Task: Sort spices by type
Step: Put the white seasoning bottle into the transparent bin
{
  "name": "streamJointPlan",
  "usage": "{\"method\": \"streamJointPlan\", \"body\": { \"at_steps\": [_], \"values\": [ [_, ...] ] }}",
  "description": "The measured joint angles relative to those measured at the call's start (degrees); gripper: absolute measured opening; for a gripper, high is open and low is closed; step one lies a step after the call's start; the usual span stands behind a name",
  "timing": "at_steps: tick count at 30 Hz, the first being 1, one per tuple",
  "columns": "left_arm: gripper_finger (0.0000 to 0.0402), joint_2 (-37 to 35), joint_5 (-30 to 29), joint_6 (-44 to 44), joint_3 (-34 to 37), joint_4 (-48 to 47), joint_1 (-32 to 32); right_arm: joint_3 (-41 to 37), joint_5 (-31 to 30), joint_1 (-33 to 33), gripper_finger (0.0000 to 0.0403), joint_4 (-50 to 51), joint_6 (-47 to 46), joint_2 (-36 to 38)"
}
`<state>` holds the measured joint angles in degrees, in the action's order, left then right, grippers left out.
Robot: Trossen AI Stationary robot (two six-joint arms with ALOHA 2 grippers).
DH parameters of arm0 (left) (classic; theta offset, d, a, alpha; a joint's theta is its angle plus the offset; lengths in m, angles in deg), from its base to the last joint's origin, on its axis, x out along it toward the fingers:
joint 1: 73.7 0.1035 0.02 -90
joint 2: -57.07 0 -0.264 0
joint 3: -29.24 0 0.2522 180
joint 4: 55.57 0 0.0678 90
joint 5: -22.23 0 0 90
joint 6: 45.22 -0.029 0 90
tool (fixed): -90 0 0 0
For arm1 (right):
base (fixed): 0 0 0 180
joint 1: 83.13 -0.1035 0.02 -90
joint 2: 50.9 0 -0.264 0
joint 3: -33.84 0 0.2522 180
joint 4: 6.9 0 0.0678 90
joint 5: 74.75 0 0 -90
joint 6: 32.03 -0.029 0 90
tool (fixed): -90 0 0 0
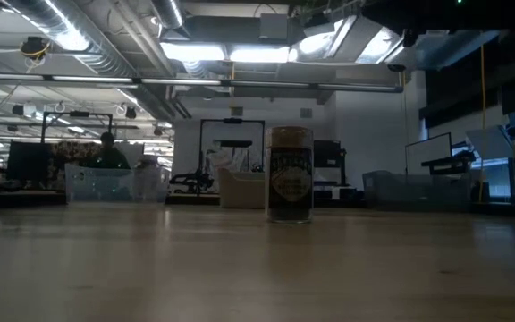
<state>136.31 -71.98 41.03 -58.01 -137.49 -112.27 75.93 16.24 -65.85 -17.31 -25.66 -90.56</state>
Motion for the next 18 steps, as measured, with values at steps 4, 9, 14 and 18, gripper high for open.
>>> {"method": "streamJointPlan", "body": {
  "at_steps": [4,9,14,18],
  "values": [
    [0.0265,-0.01,1.45,7.93,0.0,-1.97,-2.55,0.0,-0.02,-0.02,0.0012,-0.12,0.13,0.0],
    [0.0265,0.12,2.85,15.9,0.0,-3.85,-6.51,0.0,-0.02,0.0,0.0012,-0.19,0.1,0.02],
    [0.0265,1.01,7.49,22.48,0.02,-3.38,-9.56,0.0,-0.02,-0.01,0.0012,0.0,0.04,0.0],
    [0.0265,2.92,9.6,25.31,0.02,-3.36,-12.51,0.0,-0.01,0.0,0.0012,0.23,-0.15,0.01]
  ]
}}
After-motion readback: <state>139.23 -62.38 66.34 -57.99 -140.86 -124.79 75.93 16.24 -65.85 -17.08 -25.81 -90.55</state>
